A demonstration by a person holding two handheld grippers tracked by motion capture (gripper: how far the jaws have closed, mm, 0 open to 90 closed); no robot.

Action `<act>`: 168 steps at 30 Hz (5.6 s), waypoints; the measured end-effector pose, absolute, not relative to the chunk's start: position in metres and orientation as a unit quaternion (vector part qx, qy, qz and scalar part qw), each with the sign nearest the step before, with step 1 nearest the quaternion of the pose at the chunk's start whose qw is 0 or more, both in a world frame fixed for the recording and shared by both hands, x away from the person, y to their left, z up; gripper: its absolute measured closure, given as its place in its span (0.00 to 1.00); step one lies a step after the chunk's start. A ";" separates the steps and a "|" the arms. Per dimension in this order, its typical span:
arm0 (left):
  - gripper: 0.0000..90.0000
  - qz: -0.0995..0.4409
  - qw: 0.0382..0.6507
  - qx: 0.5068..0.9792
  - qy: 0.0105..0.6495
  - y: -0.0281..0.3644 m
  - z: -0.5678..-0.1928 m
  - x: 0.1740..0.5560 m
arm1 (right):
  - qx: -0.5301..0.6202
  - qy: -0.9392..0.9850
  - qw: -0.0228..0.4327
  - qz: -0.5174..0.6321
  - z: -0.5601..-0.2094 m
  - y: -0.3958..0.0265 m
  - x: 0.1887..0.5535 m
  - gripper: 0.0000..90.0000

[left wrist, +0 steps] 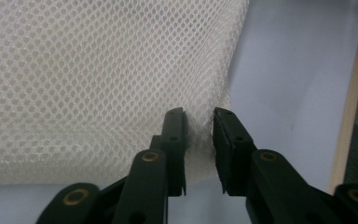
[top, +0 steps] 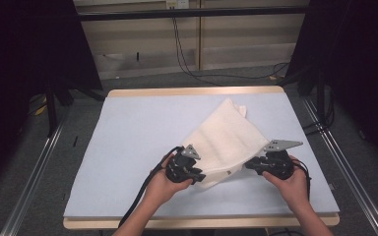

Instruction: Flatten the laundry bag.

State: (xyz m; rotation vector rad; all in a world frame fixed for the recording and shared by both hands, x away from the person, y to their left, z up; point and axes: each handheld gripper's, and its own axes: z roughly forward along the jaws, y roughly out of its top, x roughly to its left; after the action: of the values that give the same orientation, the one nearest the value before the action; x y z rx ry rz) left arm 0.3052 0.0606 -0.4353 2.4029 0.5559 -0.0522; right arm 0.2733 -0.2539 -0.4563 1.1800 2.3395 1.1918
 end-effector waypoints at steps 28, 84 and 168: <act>0.93 -0.022 0.383 0.877 0.288 0.079 -0.391 0.329 | 0.411 0.819 0.129 0.379 -0.474 -0.233 0.277 0.57; 0.92 0.071 0.376 0.821 0.424 0.178 -0.390 0.381 | 0.401 0.821 0.160 0.373 -0.467 -0.253 0.281 0.93; 0.51 0.086 0.345 0.796 0.491 0.222 -0.412 0.415 | 0.468 0.776 0.169 0.388 -0.458 -0.270 0.292 0.73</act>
State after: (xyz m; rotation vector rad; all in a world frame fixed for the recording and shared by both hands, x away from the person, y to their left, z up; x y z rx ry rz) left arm 0.4147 0.2223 -0.4123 2.0660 1.2752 0.2221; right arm 0.2923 -0.2701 -0.4577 1.3294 2.2064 1.1028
